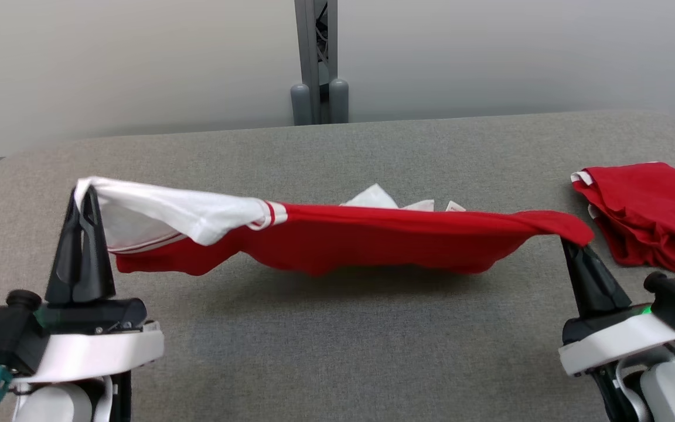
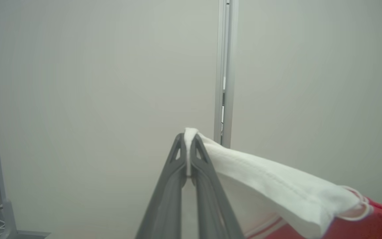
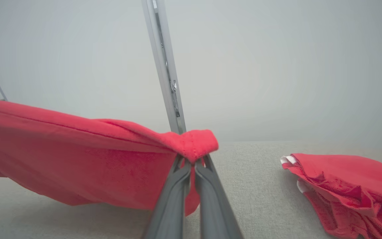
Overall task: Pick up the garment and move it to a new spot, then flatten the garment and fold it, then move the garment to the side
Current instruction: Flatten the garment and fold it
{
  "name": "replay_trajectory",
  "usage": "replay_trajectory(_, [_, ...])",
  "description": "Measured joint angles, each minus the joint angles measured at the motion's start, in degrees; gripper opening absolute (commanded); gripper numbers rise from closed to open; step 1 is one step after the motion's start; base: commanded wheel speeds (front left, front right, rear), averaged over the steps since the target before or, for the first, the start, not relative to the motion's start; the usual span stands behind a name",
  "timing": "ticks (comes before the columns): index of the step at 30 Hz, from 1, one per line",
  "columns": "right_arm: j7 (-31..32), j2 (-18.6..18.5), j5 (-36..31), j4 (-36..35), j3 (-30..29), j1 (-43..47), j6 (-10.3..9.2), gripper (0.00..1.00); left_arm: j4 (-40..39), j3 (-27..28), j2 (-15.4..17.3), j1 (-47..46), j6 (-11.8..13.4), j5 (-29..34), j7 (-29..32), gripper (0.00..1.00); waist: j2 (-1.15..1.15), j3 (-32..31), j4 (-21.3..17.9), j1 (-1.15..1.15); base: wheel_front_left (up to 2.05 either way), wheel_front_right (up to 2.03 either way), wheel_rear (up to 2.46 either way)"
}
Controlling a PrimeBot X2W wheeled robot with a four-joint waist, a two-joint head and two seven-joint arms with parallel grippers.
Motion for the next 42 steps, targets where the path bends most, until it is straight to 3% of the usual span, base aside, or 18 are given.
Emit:
replay_trajectory(10, [4.39,-7.42,7.36,-9.96,0.36,-6.54,0.00,0.00,-6.30,1.34,5.87,-9.49,-3.54,-0.35,5.75,0.00,0.00,-2.10,-1.39,0.00,0.00,0.00,0.00])
replay_trajectory(14, [6.28,-10.21,8.78,-13.27,0.83,-11.44,0.00,0.00,-6.42,0.69,7.61,-15.64,-6.78,-2.50,9.23,0.00,0.00,-2.83,-2.15,0.00,0.00,0.00,0.00])
replay_trajectory(19, [12.16,-12.07,16.10,-14.11,1.92,-20.73,-0.01,0.00,-3.26,0.43,10.06,-25.27,-10.72,-7.05,16.80,0.00,0.00,-3.40,-3.21,0.00,0.00,0.00,0.00])
replay_trajectory(25, [22.68,-14.14,24.87,-5.77,2.42,-31.47,0.00,0.00,4.68,0.19,12.79,-36.71,-14.29,-9.50,22.58,0.00,0.00,-3.67,-4.03,0.00,0.00,0.00,0.00])
replay_trajectory(30, [28.02,-14.22,29.85,0.86,1.91,-37.04,0.00,0.00,10.25,-1.24,12.74,-41.84,-16.59,-10.50,23.75,0.00,0.00,-3.20,-3.88,0.00,0.00,0.00,0.00])
replay_trajectory(35, [28.78,-14.24,30.14,4.03,3.79,-40.84,0.00,0.00,15.32,-2.82,11.84,-46.42,-18.11,-9.83,22.35,0.00,0.00,-1.48,-3.52,0.00,0.00,0.00,0.00])
replay_trajectory(42, [25.40,-10.31,24.75,13.59,8.90,-52.94,-0.01,0.00,28.38,-7.97,10.27,-59.60,-20.61,-4.00,17.17,0.00,0.00,4.75,-3.15,0.00,0.00,0.00,0.00])
